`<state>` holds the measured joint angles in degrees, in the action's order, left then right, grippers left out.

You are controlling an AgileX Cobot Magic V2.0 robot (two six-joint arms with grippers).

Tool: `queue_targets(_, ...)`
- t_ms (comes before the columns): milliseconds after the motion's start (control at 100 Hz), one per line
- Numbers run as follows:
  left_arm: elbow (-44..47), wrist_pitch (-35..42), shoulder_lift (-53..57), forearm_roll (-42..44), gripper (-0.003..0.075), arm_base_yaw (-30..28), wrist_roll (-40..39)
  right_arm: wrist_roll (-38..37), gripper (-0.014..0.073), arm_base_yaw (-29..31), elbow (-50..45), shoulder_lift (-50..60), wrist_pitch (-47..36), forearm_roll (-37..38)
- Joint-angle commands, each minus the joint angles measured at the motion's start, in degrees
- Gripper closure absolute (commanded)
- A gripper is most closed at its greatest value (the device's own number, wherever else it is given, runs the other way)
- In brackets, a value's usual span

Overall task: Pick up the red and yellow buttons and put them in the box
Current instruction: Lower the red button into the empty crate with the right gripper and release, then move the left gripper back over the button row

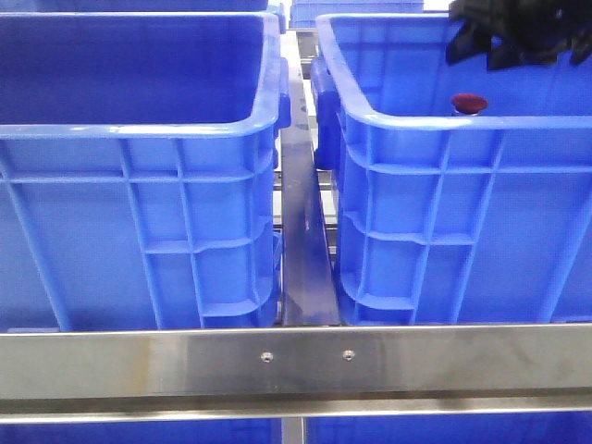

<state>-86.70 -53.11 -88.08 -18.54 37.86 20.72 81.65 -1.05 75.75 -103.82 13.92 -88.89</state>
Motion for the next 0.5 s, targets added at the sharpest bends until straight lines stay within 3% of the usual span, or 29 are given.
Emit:
queue_targets(0,-2.18,3.16,2.24,-1.50,0.0208,0.19,-0.06,0.59,0.0139,0.31,0.76,5.74,0.78,-0.40)
queue_targets(490,-2.18,3.05,2.24,-1.41,0.0208,0.19,-0.06,0.59,0.0141,0.31,-17.70,26.71,1.51,-0.05)
